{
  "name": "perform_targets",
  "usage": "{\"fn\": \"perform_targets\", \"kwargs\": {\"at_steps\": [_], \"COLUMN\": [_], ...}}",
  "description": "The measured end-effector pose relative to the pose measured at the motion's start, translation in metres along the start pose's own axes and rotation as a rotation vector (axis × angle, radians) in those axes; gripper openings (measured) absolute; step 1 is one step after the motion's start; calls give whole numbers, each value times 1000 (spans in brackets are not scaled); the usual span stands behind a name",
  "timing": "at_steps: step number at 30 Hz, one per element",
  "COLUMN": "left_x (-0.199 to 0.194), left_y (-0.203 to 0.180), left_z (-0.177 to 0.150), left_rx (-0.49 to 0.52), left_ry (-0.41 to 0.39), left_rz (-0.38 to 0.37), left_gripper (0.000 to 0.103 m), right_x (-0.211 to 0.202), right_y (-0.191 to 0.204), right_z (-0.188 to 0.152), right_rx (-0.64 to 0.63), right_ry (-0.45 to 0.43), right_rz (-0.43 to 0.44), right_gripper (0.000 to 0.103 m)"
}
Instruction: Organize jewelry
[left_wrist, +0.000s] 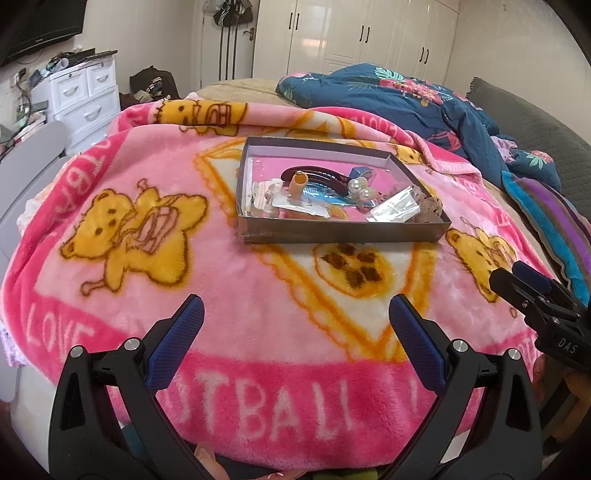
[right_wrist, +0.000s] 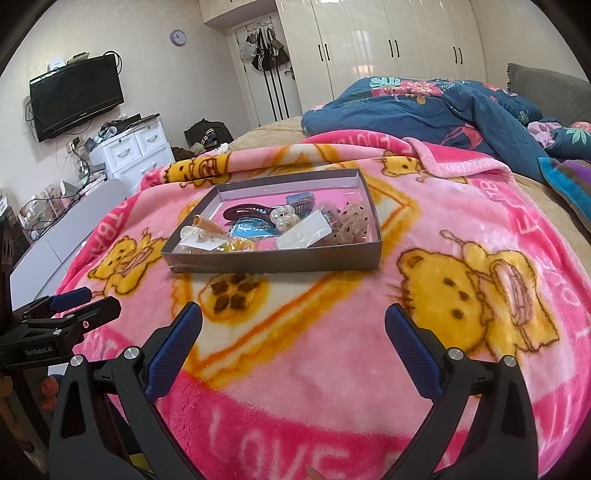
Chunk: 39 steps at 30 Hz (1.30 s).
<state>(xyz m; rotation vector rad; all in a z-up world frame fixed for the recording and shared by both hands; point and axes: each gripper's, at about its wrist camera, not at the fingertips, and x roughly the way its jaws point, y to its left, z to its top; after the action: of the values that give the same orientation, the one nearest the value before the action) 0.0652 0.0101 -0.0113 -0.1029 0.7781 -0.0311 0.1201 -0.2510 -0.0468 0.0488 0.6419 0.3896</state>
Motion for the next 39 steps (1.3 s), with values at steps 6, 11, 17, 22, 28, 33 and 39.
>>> {"fn": "perform_targets", "kwargs": {"at_steps": [6, 11, 17, 22, 28, 33, 39], "left_x": [0, 0, 0, 0, 0, 0, 0], "left_y": [1, 1, 3, 4, 4, 4, 2], "left_z": [-1, -1, -2, -2, -2, -2, -2], "left_rx": [0, -1, -4, -5, -4, -3, -4], "left_ry": [2, 2, 2, 3, 4, 4, 3], "left_rz": [4, 5, 10, 12, 13, 14, 14], "left_gripper": [94, 94, 94, 94, 94, 94, 94], "right_x": [-1, -1, -1, -1, -2, -3, -2], "right_y": [0, 0, 0, 1, 2, 3, 2], "right_z": [0, 0, 0, -1, -3, -3, -2], "right_rx": [3, 2, 2, 2, 3, 3, 2], "right_ry": [-2, 0, 0, 0, 1, 2, 2], "right_rz": [-1, 0, -1, -2, 0, 0, -1], "right_gripper": [99, 99, 99, 99, 99, 99, 99]}}
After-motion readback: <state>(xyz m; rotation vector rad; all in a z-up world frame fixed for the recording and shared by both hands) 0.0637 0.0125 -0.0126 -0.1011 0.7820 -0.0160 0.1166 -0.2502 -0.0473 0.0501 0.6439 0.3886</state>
